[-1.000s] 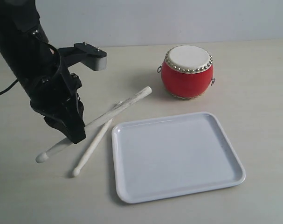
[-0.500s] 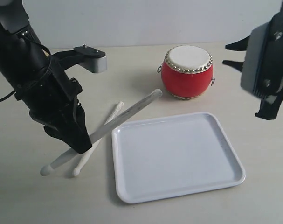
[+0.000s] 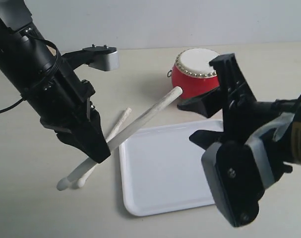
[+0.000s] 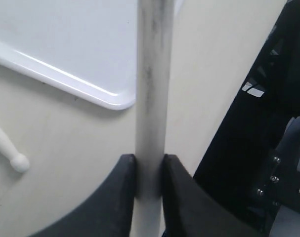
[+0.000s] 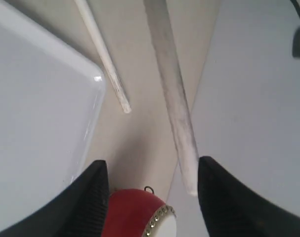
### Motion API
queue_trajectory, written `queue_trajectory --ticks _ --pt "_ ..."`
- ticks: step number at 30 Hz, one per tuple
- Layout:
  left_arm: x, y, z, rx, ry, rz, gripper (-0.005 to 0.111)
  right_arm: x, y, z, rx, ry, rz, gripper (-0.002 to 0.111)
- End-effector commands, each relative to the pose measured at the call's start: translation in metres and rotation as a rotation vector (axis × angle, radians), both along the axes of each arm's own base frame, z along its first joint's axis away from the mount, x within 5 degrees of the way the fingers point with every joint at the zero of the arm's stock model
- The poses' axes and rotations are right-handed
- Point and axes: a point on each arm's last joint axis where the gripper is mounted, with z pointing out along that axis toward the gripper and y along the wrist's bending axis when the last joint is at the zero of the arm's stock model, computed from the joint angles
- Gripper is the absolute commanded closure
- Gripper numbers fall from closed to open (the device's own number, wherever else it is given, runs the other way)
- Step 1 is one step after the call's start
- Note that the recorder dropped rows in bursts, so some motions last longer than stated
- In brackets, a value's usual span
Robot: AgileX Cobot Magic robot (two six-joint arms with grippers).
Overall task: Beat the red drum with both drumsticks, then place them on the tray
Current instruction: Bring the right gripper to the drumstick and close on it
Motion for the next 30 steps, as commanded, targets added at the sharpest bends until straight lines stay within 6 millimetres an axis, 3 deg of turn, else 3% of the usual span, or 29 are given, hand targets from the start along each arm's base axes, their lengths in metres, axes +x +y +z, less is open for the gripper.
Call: queue_trajectory --ticks 1,4,9,13,20,30 --pt "-0.003 -0.002 0.004 -0.031 0.010 0.007 0.107 -0.016 0.010 -0.004 -0.057 -0.081 0.016 0.055" --pt "-0.004 -0.003 0.005 -0.045 0.023 0.019 0.107 -0.020 0.018 -0.007 -0.106 -0.135 -0.003 0.055" --pt "-0.012 -0.008 0.000 -0.031 0.039 -0.010 0.107 -0.011 0.018 -0.018 -0.209 -0.195 -0.090 0.055" --pt "-0.023 -0.016 -0.004 -0.009 0.040 -0.063 0.107 -0.011 0.017 -0.015 -0.196 -0.199 -0.088 0.055" --pt "-0.025 -0.021 -0.001 -0.065 0.069 -0.054 0.107 -0.016 0.021 -0.016 -0.173 -0.159 -0.034 0.062" --pt "-0.029 -0.025 0.001 -0.101 0.078 -0.072 0.107 -0.019 0.024 -0.018 -0.164 -0.132 0.008 0.062"
